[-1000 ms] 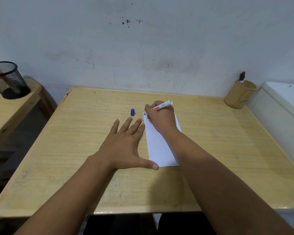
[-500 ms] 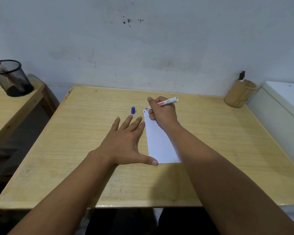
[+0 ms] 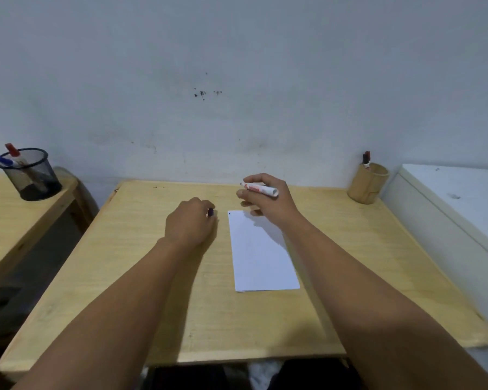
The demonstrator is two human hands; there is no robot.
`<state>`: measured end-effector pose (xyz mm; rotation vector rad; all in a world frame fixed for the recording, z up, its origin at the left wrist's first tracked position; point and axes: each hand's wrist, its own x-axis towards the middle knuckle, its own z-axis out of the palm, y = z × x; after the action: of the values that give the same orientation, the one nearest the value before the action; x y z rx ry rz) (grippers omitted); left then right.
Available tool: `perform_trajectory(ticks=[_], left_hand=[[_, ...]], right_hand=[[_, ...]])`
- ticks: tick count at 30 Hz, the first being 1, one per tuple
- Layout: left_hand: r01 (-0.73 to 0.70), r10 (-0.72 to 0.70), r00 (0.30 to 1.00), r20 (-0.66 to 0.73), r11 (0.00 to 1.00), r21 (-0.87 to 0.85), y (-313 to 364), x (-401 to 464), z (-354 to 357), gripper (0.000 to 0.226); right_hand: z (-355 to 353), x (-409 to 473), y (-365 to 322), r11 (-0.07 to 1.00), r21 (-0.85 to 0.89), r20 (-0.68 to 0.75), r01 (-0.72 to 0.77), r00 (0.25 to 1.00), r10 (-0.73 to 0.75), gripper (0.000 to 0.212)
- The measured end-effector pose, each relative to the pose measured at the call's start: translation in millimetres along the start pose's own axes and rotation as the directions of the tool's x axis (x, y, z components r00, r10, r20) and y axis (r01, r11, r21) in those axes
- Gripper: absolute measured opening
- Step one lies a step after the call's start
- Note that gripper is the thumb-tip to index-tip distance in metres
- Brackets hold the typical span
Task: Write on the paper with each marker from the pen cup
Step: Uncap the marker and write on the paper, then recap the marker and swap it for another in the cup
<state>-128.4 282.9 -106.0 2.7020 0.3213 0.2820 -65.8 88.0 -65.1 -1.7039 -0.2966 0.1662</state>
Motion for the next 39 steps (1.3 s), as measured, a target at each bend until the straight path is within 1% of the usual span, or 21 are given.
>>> perform_trajectory(ticks=[1, 3, 5, 6, 7, 8, 10, 12, 13, 14, 17, 20, 29, 33, 37, 39], left_hand=[[0.007, -0.007, 1.000, -0.007, 1.000, 0.007, 0.2, 1.1, 1.0, 0.028], [0.040, -0.040, 0.999, -0.013, 0.999, -0.027, -0.1, 4.4, -0.8, 0.023], [0.101, -0.101, 0.995, 0.004, 0.985, -0.139, -0.2, 7.3, -4.6, 0.021], [0.139, -0.138, 0.990, 0.019, 0.963, -0.230, 0.5, 9.1, -7.5, 0.020], [0.179, -0.178, 0.983, 0.034, 0.922, -0.344, 1.6, 11.5, -11.0, 0.021], [0.218, -0.217, 0.974, 0.058, 0.855, -0.470, 4.3, 13.2, -16.5, 0.020], [0.272, -0.255, 0.958, 0.130, 0.672, -0.689, 14.0, 13.4, -30.5, 0.015], [0.295, -0.244, 0.950, 0.194, 0.505, -0.811, 27.0, 10.9, -44.8, 0.010], [0.301, -0.232, 0.949, 0.215, 0.451, -0.840, 33.0, 9.8, -50.6, 0.009], [0.302, -0.219, 0.949, 0.226, 0.424, -0.854, 38.4, 9.1, -55.2, 0.008], [0.292, -0.181, 0.955, 0.235, 0.433, -0.853, 54.2, 6.1, -61.6, 0.007], [0.283, -0.150, 0.959, 0.241, 0.457, -0.843, 69.2, 1.8, -62.7, 0.008], [0.207, -0.066, 0.976, 0.209, 0.596, -0.776, 114.8, -1.6, -63.0, 0.010], [0.166, 0.001, 0.973, 0.230, 0.689, -0.706, 144.0, -0.3, -56.1, 0.009], [0.139, 0.054, 0.969, 0.243, 0.692, -0.709, 188.3, 6.0, -50.6, 0.011], [0.123, 0.094, 0.961, 0.262, 0.701, -0.702, 215.0, 14.2, -48.2, 0.011]], right_hand=[[-4.5, -1.9, -0.3, 1.000, 0.005, 0.036, -0.007, 0.999, 0.007, 0.023], [-12.0, -8.5, -5.1, 0.996, 0.069, 0.034, -0.060, 0.998, 0.058, 0.034], [-18.5, -14.9, -10.4, 0.979, 0.169, 0.006, -0.113, 0.993, 0.114, 0.039], [-20.9, -17.8, -12.6, 0.967, 0.222, 0.003, -0.125, 0.992, 0.127, 0.039], [-23.2, -19.8, -12.9, 0.962, 0.246, 0.001, -0.120, 0.992, 0.123, 0.035], [-24.6, -21.3, -12.6, 0.964, 0.245, 0.001, -0.105, 0.994, 0.108, 0.030], [-25.5, -24.5, -9.4, 0.986, 0.152, 0.019, -0.072, 0.997, 0.070, 0.025], [-23.7, -25.6, -4.8, 0.999, -0.028, 0.064, -0.034, 0.997, 0.036, 0.025], [-22.1, -26.1, -3.1, 0.994, -0.106, 0.088, -0.013, 0.996, 0.022, 0.026], [-21.2, -26.3, -1.6, 0.987, -0.159, 0.100, 0.007, 0.995, 0.010, 0.025], [-23.6, -28.1, -1.9, 0.974, -0.220, 0.082, 0.043, 0.996, -0.026, 0.018], [-32.1, -32.1, -5.0, 0.966, -0.248, 0.083, 0.068, 0.995, -0.049, 0.018], [-71.2, -45.4, -10.6, 0.951, -0.298, 0.041, 0.085, 0.996, -0.076, 0.021], [-92.8, -47.3, -11.5, 0.960, -0.267, 0.000, 0.088, 0.996, -0.092, 0.020], [-127.6, -46.8, -15.9, 0.975, -0.213, -0.058, 0.069, 0.995, -0.083, 0.016], [-150.2, -46.6, -17.2, 0.981, -0.189, -0.117, 0.050, 0.990, -0.073, 0.015]])
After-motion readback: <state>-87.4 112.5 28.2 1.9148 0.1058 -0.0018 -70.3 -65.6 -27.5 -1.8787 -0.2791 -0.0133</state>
